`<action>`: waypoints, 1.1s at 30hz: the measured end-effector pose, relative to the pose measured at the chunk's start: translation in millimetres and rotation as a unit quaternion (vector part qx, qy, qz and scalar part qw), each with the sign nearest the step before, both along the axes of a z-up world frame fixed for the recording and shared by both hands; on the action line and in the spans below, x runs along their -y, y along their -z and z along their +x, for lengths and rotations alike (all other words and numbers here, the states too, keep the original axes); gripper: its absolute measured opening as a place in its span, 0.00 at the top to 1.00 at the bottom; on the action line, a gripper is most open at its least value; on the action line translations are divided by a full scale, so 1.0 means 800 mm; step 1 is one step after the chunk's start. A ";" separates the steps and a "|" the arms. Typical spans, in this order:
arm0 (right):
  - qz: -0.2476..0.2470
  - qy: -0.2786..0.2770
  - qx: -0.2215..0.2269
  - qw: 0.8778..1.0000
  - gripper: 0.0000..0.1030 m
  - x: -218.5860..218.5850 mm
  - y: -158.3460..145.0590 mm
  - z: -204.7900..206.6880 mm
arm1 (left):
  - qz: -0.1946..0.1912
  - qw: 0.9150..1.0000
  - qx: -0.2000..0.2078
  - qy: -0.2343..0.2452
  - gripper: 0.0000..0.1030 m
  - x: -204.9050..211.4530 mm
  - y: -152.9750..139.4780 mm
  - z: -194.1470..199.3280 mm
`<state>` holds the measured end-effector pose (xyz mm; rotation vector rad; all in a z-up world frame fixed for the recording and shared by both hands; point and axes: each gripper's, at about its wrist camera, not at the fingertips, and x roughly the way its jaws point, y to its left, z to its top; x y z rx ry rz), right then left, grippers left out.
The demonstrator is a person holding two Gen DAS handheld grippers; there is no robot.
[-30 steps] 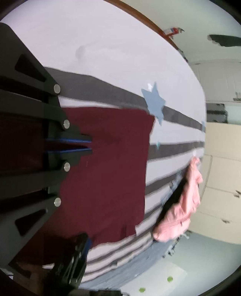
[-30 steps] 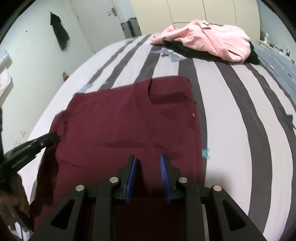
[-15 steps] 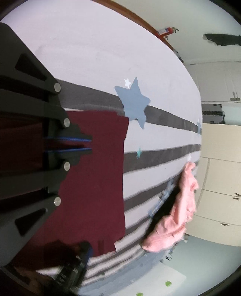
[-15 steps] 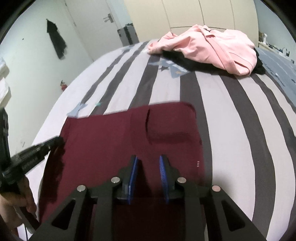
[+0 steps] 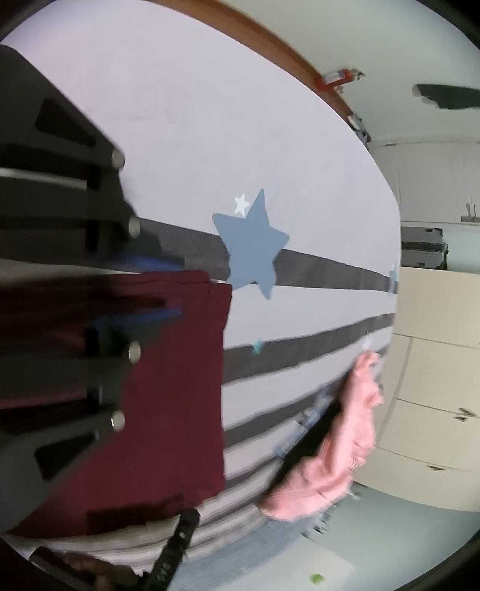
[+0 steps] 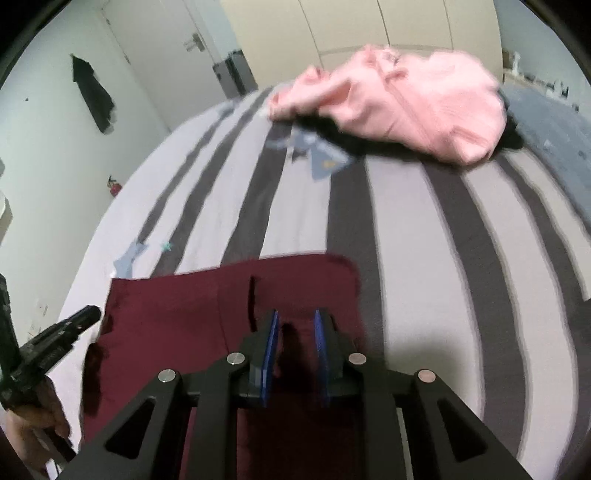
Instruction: Fold clothes
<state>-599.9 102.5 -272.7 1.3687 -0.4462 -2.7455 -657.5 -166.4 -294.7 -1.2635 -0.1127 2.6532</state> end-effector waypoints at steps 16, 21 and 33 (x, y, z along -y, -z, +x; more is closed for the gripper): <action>-0.043 -0.009 0.088 0.995 0.51 -0.018 0.007 0.277 | 0.056 0.993 0.103 -0.007 0.46 0.048 0.003 0.301; -0.078 -0.011 0.107 0.991 0.51 -0.007 0.023 0.326 | 0.083 0.990 0.109 -0.021 0.46 0.055 0.015 0.322; -0.081 -0.014 0.091 0.992 0.51 0.010 0.038 0.334 | 0.074 0.992 0.102 0.008 0.46 0.030 0.044 0.324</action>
